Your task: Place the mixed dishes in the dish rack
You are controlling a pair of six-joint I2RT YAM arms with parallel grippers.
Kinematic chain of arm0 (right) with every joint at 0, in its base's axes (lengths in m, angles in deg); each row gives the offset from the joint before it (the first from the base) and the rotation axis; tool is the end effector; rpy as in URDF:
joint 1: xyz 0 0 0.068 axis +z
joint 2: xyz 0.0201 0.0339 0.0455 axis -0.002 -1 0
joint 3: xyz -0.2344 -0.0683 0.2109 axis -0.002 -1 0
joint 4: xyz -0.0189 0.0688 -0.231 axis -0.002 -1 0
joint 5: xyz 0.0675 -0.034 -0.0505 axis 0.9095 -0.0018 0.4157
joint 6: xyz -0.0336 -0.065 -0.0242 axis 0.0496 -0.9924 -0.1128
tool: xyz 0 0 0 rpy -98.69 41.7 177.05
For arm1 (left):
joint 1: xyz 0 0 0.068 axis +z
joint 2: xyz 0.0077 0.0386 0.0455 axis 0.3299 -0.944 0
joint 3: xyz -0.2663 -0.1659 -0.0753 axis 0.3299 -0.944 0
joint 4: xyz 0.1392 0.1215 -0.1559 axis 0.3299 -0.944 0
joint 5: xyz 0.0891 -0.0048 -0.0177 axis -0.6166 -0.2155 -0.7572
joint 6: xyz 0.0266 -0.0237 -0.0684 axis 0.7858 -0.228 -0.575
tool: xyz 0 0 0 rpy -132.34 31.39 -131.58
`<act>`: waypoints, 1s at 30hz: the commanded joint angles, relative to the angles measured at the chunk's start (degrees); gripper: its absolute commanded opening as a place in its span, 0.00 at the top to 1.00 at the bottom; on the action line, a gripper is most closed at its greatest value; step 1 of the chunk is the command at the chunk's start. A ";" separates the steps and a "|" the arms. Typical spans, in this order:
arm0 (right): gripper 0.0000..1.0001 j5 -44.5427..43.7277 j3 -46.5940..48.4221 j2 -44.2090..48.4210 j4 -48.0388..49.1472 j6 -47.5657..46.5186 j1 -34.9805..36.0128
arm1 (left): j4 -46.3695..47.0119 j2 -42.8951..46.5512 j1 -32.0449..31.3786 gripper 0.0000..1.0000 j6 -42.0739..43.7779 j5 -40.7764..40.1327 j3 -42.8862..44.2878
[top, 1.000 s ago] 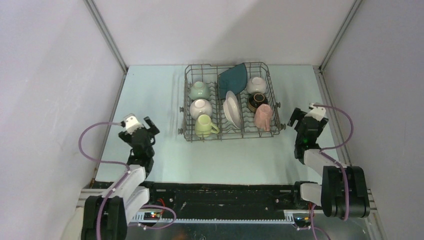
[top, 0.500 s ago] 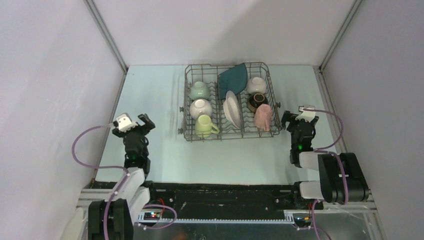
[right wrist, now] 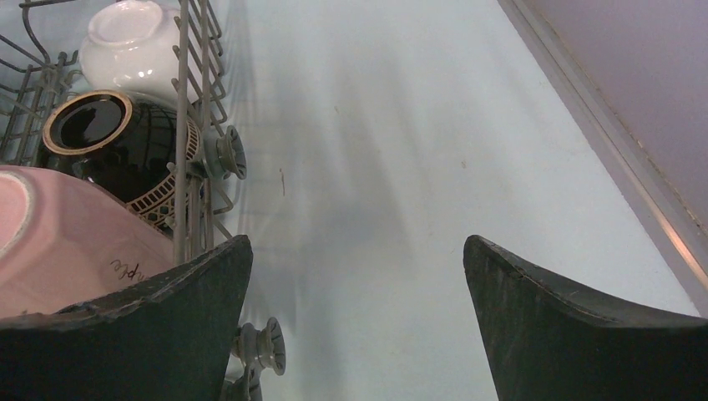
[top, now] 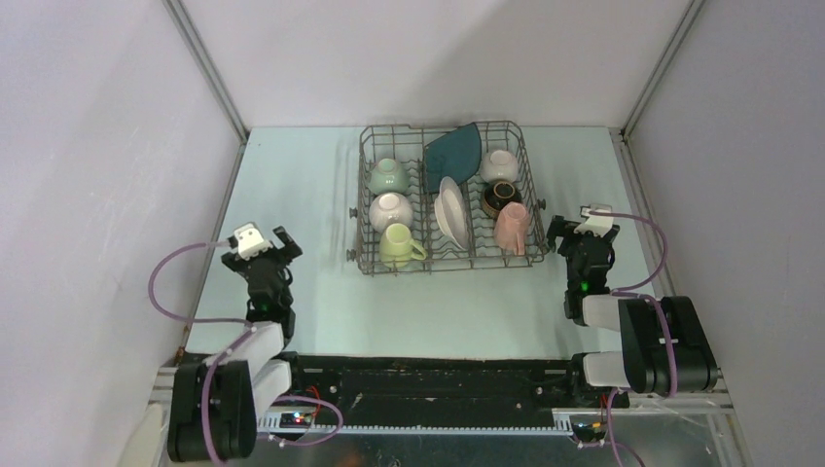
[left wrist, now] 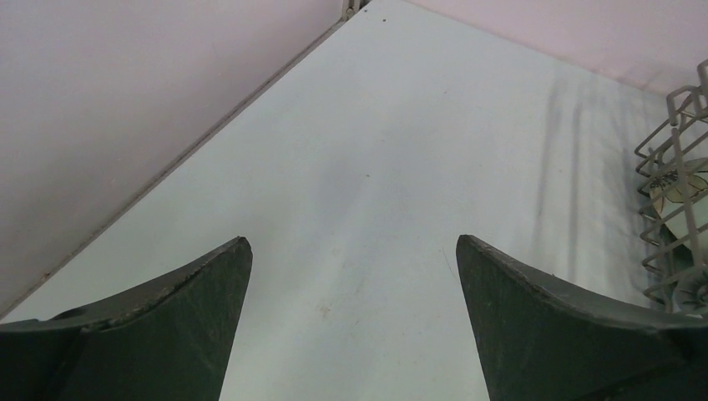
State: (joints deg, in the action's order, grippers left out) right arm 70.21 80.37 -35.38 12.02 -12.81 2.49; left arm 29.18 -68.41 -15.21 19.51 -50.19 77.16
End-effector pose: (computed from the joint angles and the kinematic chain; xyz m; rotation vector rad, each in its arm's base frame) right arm 0.2379 -0.0045 0.2240 0.1950 1.7043 -0.1010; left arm 0.1632 0.0361 0.2357 -0.4685 1.5535 0.2465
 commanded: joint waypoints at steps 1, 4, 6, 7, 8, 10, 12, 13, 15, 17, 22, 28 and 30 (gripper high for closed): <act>0.00 0.58 0.34 -0.31 2.14 -0.54 -0.34 | 15.66 -9.26 0.51 0.00 2.27 1.16 -0.11; 0.01 0.88 0.42 -0.35 1.95 -0.54 -0.42 | 19.94 -16.73 0.30 0.01 5.42 9.33 2.15; 0.00 1.09 0.50 -0.38 1.83 -0.54 -0.50 | 14.04 -16.77 0.03 0.00 6.55 10.93 4.66; 0.01 1.16 0.52 -0.36 1.82 -0.58 -0.52 | 14.42 -16.91 -0.20 0.00 6.68 10.34 4.62; 0.00 1.22 0.49 -0.29 1.81 -0.50 -0.52 | 15.96 -17.25 -0.24 0.00 6.32 9.34 4.19; 0.00 1.24 0.47 -0.37 1.74 -0.47 -0.59 | 16.09 -17.01 -0.35 0.00 5.57 7.59 3.94; 0.01 1.29 0.54 -0.26 1.63 -0.47 -0.61 | 16.28 -17.17 -0.71 0.00 5.83 6.50 3.97; 0.01 1.32 0.52 -0.30 1.58 -0.45 -0.68 | 16.18 -17.20 -1.20 0.00 6.07 6.01 4.07; 0.00 1.36 0.54 -0.31 1.60 -0.43 -0.70 | 14.58 -17.31 -1.66 0.00 7.17 7.60 4.85; 0.01 1.39 0.57 -0.30 1.59 -0.46 -0.70 | 14.61 -17.29 -1.81 0.00 7.40 8.13 4.85; 0.01 1.42 0.54 -0.33 1.59 -0.36 -0.70 | 14.52 -17.30 -2.02 0.00 7.55 7.78 4.94; 0.00 1.50 0.59 -0.33 1.61 -0.37 -0.70 | 14.49 -17.31 -1.95 0.00 7.55 7.79 4.96; 0.01 1.46 0.57 -0.32 1.58 -0.36 -0.70 | 14.45 -17.31 -1.97 0.00 7.57 7.80 5.00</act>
State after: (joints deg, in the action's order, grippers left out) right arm 71.34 80.37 -35.44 12.04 -12.81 1.98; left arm 42.07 -85.83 -16.89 25.41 -42.65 80.44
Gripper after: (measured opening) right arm 0.993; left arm 0.996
